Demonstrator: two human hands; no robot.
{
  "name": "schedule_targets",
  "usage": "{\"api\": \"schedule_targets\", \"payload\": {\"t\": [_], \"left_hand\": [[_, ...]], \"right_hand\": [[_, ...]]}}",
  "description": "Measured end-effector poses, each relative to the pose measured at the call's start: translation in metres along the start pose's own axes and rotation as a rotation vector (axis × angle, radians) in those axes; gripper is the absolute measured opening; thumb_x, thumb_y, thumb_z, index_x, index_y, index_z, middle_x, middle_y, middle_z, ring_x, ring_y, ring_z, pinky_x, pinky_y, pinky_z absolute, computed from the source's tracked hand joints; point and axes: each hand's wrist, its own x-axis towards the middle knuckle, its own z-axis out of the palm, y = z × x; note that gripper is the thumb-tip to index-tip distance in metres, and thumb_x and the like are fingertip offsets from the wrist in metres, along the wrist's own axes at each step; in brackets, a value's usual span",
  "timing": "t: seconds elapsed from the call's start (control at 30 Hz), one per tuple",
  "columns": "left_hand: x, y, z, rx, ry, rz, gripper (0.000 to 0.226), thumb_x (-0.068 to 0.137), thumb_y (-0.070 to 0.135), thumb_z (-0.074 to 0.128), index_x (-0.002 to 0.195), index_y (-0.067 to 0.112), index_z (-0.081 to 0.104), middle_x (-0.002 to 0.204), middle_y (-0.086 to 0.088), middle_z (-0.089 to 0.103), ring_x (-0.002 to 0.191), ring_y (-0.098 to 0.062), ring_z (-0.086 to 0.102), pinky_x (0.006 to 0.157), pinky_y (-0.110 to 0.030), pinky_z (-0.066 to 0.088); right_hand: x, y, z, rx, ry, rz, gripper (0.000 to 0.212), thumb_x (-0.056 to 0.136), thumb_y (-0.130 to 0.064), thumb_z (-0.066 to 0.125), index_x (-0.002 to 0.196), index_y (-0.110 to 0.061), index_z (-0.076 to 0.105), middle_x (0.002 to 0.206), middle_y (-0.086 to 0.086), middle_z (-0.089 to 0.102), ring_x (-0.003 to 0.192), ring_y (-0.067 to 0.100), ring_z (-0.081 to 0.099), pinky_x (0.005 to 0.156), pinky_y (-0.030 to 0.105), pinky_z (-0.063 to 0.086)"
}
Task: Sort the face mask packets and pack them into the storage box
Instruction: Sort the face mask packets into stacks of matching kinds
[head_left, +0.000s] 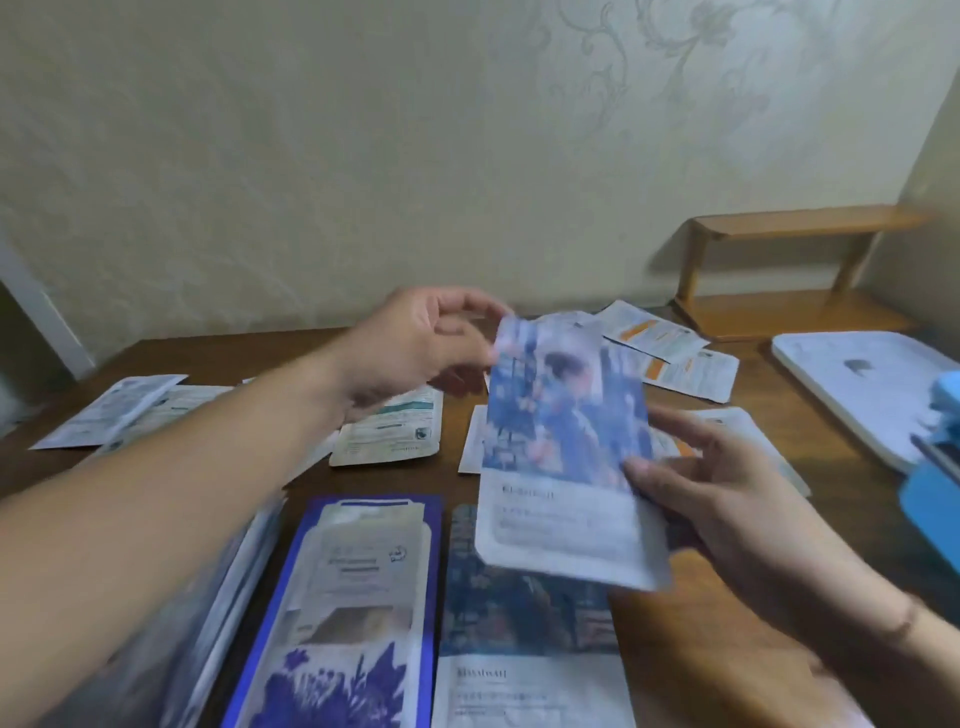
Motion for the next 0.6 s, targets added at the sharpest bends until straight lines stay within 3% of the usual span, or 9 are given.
{"api": "schedule_targets", "payload": {"t": [0.1,0.17,0.23,0.3,0.37,0.43,0.53,0.6], "left_hand": [[-0.018,-0.021,0.005,0.288,-0.211,-0.184,0.034,0.084,-0.001,0.072,0.112,0.018,0.066,0.077,-0.011,0.074,0.073,-0.021,0.055,0.073,-0.039,0.041],[-0.03,-0.034,0.013,0.409,-0.252,-0.256,0.03,0.084,0.004,0.072,0.109,0.02,0.068,0.081,-0.012,0.076,0.074,-0.021,0.061,0.077,-0.042,0.046],[-0.037,-0.043,0.019,0.505,-0.284,-0.306,0.026,0.087,0.011,0.07,0.108,0.025,0.069,0.083,-0.003,0.077,0.086,-0.017,0.071,0.091,-0.044,0.052],[-0.041,-0.049,0.022,0.627,-0.281,-0.29,0.023,0.089,0.017,0.067,0.108,0.029,0.07,0.081,0.007,0.075,0.088,-0.009,0.071,0.091,-0.035,0.056],[-0.044,-0.052,0.025,0.721,-0.239,-0.227,0.021,0.089,0.021,0.068,0.108,0.03,0.072,0.082,0.009,0.073,0.083,-0.005,0.068,0.077,-0.021,0.054],[-0.046,-0.053,0.029,0.793,-0.212,-0.165,0.021,0.089,0.027,0.07,0.109,0.03,0.073,0.091,0.012,0.07,0.085,-0.003,0.063,0.068,-0.013,0.046],[-0.047,-0.055,0.032,0.859,-0.223,-0.123,0.026,0.087,0.032,0.073,0.114,0.03,0.071,0.102,0.016,0.065,0.091,0.001,0.057,0.072,-0.012,0.041],[-0.048,-0.057,0.033,0.902,-0.244,-0.127,0.029,0.087,0.036,0.072,0.116,0.031,0.07,0.105,0.015,0.066,0.095,-0.001,0.056,0.085,-0.022,0.043]], "right_hand": [[-0.037,0.012,0.013,-0.061,0.003,0.124,0.066,0.081,-0.012,0.072,0.135,-0.038,0.043,0.082,0.013,0.076,0.074,0.025,0.073,0.065,0.038,0.056],[-0.05,0.022,0.019,-0.141,0.014,0.129,0.067,0.083,-0.008,0.072,0.137,-0.035,0.043,0.076,0.009,0.076,0.068,0.016,0.072,0.062,0.028,0.052],[-0.054,0.029,0.024,-0.203,0.002,0.151,0.065,0.085,-0.009,0.071,0.138,-0.033,0.043,0.075,0.005,0.076,0.064,0.009,0.07,0.059,0.02,0.048],[-0.054,0.033,0.027,-0.254,-0.011,0.16,0.065,0.087,-0.01,0.07,0.139,-0.034,0.04,0.076,0.002,0.077,0.066,0.009,0.071,0.062,0.022,0.051],[-0.054,0.032,0.028,-0.291,-0.024,0.157,0.067,0.088,-0.013,0.069,0.14,-0.038,0.037,0.079,-0.001,0.077,0.075,0.011,0.074,0.075,0.033,0.056],[-0.052,0.029,0.03,-0.36,-0.031,0.151,0.068,0.088,-0.016,0.069,0.141,-0.039,0.034,0.079,-0.004,0.077,0.079,0.01,0.074,0.084,0.036,0.056],[-0.049,0.026,0.033,-0.431,-0.026,0.127,0.069,0.087,-0.021,0.071,0.143,-0.036,0.036,0.075,-0.005,0.076,0.075,0.009,0.072,0.077,0.029,0.055],[-0.048,0.026,0.034,-0.458,-0.035,0.13,0.065,0.084,-0.022,0.074,0.139,-0.036,0.042,0.071,-0.003,0.075,0.063,0.009,0.069,0.063,0.024,0.051]]}}
